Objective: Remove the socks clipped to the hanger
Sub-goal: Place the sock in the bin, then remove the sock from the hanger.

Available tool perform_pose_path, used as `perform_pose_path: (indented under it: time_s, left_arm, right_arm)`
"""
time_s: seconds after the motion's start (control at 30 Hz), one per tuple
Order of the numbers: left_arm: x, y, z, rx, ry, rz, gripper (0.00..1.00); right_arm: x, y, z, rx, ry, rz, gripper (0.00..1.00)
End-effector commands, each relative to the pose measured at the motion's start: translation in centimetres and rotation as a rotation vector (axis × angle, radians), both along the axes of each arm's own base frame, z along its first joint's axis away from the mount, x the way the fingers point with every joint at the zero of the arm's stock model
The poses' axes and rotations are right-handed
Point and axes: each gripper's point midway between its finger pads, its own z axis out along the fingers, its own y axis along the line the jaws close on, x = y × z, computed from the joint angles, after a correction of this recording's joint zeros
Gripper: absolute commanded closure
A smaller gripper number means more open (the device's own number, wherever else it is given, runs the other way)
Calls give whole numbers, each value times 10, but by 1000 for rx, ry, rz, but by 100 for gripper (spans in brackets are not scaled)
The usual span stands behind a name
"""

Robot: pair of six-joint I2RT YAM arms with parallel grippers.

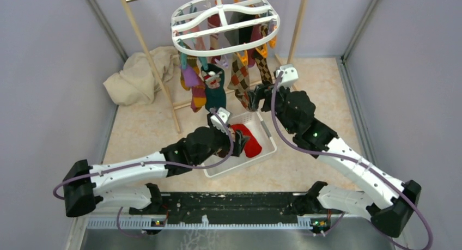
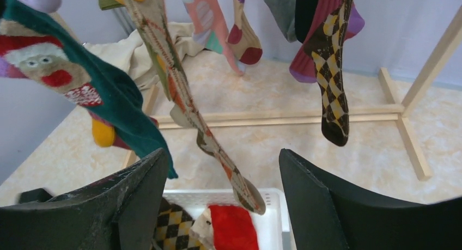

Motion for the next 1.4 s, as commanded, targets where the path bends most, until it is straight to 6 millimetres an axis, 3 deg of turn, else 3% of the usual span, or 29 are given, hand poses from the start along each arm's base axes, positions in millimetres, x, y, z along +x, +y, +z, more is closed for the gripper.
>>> perform_pose_path:
  time_s: [0.0, 0.33, 0.43, 0.53, 0.6, 0.63, 1.37]
  left_arm:
    - [-10, 14, 3, -2, 4, -6, 1]
    - [-14, 24, 0, -10, 14, 1, 1]
    - [-14, 25, 2, -8, 7, 0, 1]
    - [-14, 27, 5, -8, 1, 2, 1]
    - [-14, 28, 5, -10, 0, 3, 1]
    - [-14, 28, 5, -11, -1, 3, 1]
    - [-11, 20, 10, 4, -8, -7, 1]
  right_arm:
    - [14, 16, 28, 81, -133, 133, 25]
    - [54, 32, 7, 45, -133, 181, 26]
    - [60, 37, 3, 50, -117, 203, 35]
    - [54, 36, 7, 68, -114, 213, 67]
    - [50, 32, 10, 78, -117, 208, 95]
    - [47, 30, 12, 87, -119, 203, 100]
    - [38, 28, 13, 79, -92, 223, 100]
